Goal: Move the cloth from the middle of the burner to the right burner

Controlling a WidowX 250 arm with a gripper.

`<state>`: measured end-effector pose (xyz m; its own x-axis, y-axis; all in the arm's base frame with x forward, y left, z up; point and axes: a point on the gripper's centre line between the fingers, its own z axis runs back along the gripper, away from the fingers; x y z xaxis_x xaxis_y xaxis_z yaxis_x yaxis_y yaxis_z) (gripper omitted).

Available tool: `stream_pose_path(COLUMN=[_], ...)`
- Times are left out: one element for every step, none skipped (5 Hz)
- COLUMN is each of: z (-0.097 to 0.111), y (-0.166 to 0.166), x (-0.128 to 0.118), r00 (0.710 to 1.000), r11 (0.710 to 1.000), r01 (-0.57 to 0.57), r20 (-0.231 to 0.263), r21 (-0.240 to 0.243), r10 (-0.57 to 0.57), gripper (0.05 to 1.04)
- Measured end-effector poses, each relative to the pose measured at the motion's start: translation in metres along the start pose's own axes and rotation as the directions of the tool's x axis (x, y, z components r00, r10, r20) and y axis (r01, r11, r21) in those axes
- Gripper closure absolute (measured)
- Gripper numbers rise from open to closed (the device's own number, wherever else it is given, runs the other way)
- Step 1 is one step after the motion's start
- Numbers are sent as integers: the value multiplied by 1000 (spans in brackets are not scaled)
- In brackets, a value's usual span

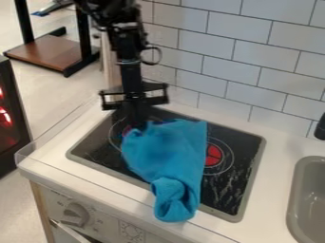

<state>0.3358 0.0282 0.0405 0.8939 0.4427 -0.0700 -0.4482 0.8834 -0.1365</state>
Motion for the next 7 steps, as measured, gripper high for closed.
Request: stream_pose_path(z=[9,2,5,0,-4,-17,-34], y=[-31,-48,-74,-95,-114,-133,-142], x=[-23,-40,-64,-81,-93,-106,-106], r00=[998,996,987,978,973,971,976], r11=[998,995,987,978,971,968,972], r01=[59,70,136,187,216,233,211], r20=[-15,-58,-68,-72,-54,-41,-29], r21=[-38,-69,-87,-95,-98,-94,-106], r10=[-60,-74,-142,-194,-222,-237,-215], gripper=[1032,1032,1032,1032,1032,1032,1032])
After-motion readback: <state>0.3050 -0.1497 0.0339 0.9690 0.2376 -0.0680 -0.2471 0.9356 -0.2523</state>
